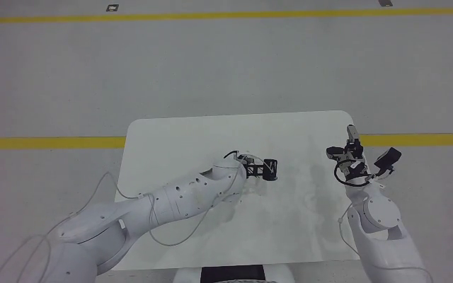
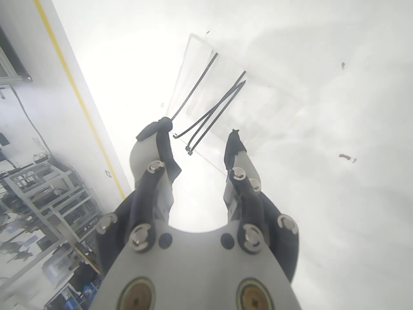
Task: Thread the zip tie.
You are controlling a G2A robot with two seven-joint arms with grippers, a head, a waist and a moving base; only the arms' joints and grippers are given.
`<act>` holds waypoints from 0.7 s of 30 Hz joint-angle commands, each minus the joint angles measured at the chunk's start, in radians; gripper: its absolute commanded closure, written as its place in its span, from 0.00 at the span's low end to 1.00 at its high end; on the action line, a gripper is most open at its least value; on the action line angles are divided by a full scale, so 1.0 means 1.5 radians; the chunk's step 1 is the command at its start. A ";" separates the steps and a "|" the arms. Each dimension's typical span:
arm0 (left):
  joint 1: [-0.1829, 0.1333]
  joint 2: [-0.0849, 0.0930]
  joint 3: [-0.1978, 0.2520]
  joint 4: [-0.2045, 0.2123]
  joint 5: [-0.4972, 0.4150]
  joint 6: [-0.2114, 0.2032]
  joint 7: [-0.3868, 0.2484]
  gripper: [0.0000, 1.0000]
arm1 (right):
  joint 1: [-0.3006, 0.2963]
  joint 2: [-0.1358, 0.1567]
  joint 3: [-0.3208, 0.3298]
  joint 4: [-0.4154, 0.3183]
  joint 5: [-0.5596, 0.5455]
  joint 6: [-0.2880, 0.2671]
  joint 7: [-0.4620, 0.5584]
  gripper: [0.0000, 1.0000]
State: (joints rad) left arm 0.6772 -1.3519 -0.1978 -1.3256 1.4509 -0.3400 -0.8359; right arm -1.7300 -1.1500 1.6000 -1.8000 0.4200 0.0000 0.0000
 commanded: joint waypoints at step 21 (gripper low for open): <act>0.000 -0.029 0.016 0.041 0.031 0.000 -0.003 1.00 | 0.000 0.000 0.000 0.000 0.000 0.000 0.000 0.00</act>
State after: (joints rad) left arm 0.6774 -1.3942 -0.1738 -1.2661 1.4967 -0.3400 -0.8401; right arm -1.7300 -1.1500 1.6000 -1.8000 0.4200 0.0000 0.0000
